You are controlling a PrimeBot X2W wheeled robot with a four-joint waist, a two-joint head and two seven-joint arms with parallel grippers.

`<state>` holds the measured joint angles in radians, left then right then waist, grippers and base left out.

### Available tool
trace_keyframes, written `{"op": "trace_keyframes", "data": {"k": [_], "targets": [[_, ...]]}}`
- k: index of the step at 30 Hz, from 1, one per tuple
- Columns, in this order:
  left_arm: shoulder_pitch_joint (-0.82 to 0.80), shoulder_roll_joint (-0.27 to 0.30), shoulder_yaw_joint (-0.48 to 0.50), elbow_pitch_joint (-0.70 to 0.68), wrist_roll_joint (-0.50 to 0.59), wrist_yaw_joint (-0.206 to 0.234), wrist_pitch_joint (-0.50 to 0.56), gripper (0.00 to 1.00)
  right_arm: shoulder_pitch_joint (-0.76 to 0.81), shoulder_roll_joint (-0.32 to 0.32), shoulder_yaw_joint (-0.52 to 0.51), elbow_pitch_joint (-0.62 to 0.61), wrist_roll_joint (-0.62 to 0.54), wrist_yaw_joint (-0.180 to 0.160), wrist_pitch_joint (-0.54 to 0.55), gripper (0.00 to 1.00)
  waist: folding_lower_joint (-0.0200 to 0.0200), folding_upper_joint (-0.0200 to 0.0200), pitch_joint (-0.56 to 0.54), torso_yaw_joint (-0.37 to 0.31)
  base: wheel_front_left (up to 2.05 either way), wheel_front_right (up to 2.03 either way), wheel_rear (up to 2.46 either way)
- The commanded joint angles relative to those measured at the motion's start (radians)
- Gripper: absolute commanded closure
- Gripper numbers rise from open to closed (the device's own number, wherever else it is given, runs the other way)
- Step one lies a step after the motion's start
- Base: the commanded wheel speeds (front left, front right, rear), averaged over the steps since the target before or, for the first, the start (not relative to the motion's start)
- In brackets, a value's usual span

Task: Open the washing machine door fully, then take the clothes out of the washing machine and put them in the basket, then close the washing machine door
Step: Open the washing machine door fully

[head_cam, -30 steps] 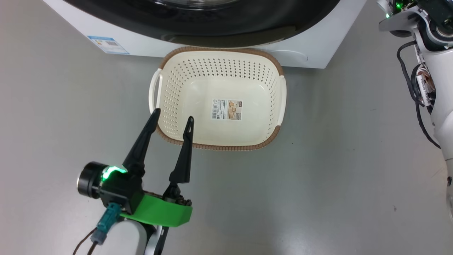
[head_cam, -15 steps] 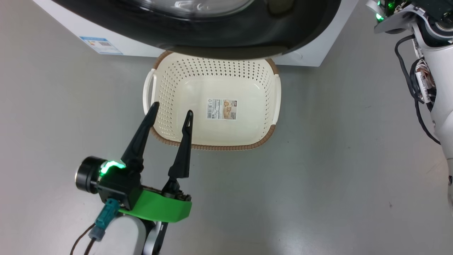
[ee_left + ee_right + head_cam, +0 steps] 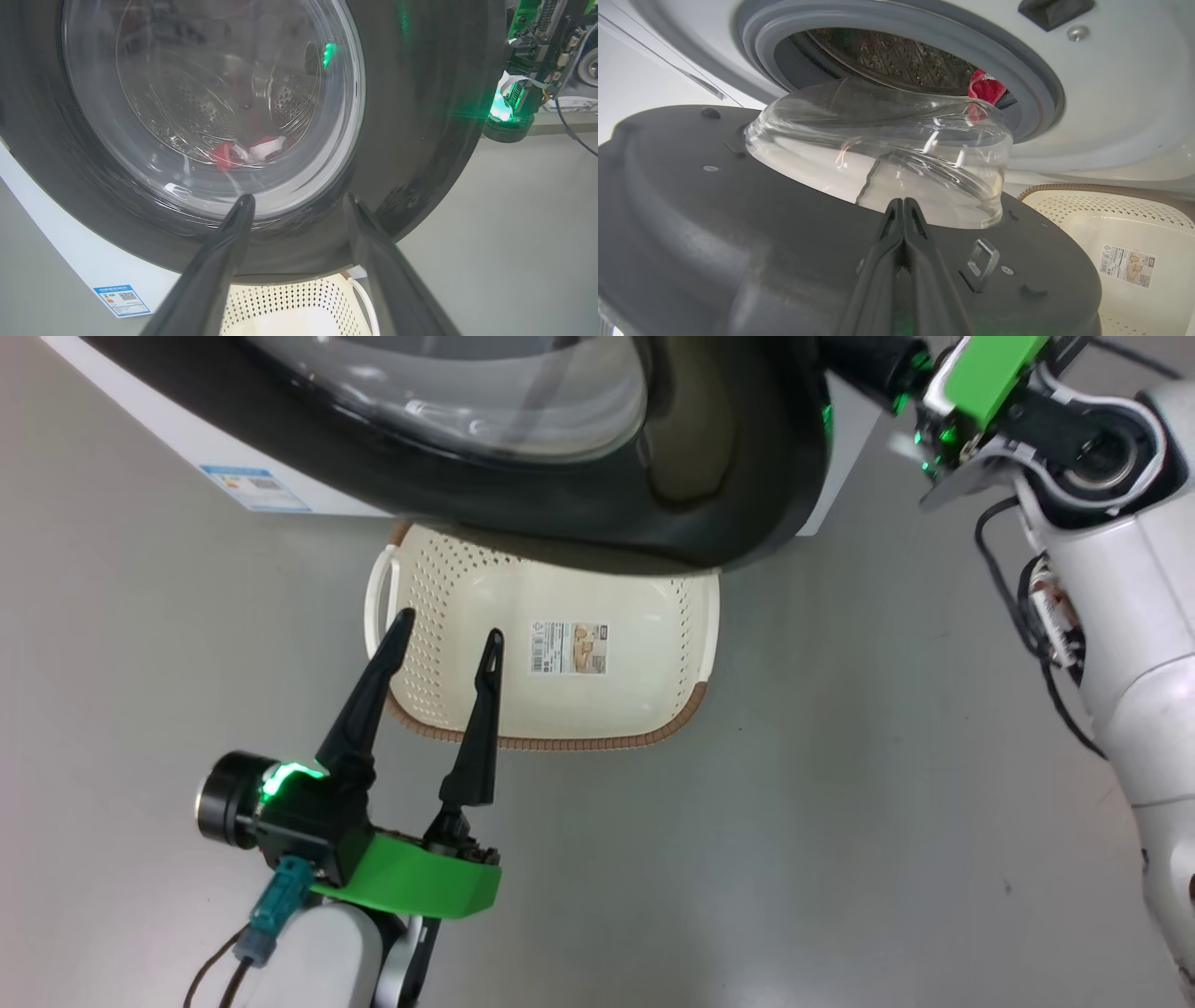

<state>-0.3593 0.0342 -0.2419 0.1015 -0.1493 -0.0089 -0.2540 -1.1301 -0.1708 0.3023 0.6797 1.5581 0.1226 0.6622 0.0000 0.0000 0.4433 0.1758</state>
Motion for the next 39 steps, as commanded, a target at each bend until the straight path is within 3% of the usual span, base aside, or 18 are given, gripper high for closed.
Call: {"op": "trace_keyframes", "data": {"k": [1, 19, 24, 25, 26, 27, 28, 33, 39], "targets": [[0.002, 0.016, 0.036, -0.018, 0.003, 0.007, -0.008, 0.0, 0.028, 0.036, 0.014, -0.039, 0.007, 0.008, 0.016, 1.0, 0.0, 0.0, -0.013, -0.008, 0.0, 0.0, 0.0], [0.043, 0.016, 0.064, -0.001, -0.002, 0.005, -0.008, 0.0, 0.135, 0.073, 0.06, -0.061, 0.023, 0.008, 0.064, 1.0, 0.0, 0.0, -0.085, -0.026, 0.0, 0.0, 0.0], [0.047, 0.016, 0.076, 0.003, -0.008, 0.002, -0.008, 0.0, 0.144, 0.079, 0.056, -0.047, -0.002, 0.008, 0.006, 1.0, 0.0, 0.0, -0.087, -0.029, 0.0, 0.0, 0.0], [0.047, 0.016, 0.077, 0.004, -0.011, 0.002, -0.008, 0.0, 0.144, 0.08, 0.055, -0.042, -0.013, 0.008, -0.02, 0.72, 0.0, 0.0, -0.086, -0.03, 0.0, 0.0, 0.0], [0.047, 0.016, 0.079, 0.004, -0.012, 0.002, -0.008, 0.0, 0.145, 0.082, 0.052, -0.037, -0.021, 0.008, -0.046, 0.51, 0.0, 0.0, -0.086, -0.031, 0.0, 0.0, 0.0], [0.047, 0.016, 0.08, 0.005, -0.014, 0.001, -0.008, 0.0, 0.145, 0.083, 0.049, -0.031, -0.031, 0.008, -0.077, 0.11, 0.0, 0.0, -0.086, -0.033, 0.0, 0.0, 0.0], [0.047, 0.016, 0.082, 0.005, -0.016, 0.001, -0.008, 0.0, 0.144, 0.084, 0.048, -0.029, -0.043, 0.008, -0.108, 0.0, 0.0, 0.0, -0.085, -0.035, 0.0, 0.0, 0.0], [0.04, 0.016, 0.095, 0.004, -0.029, 0.002, -0.008, 0.0, 0.152, 0.071, 0.057, -0.041, -0.133, 0.008, -0.305, 0.0, 0.0, 0.0, -0.078, -0.05, 0.0, 0.0, 0.0], [0.037, 0.016, 0.113, -0.005, -0.031, 0.006, -0.008, 0.0, 0.189, 0.012, 0.137, -0.077, -0.276, 0.008, -0.572, 0.0, 0.0, 0.0, -0.076, -0.073, 0.0, 0.0, 0.0]]}}
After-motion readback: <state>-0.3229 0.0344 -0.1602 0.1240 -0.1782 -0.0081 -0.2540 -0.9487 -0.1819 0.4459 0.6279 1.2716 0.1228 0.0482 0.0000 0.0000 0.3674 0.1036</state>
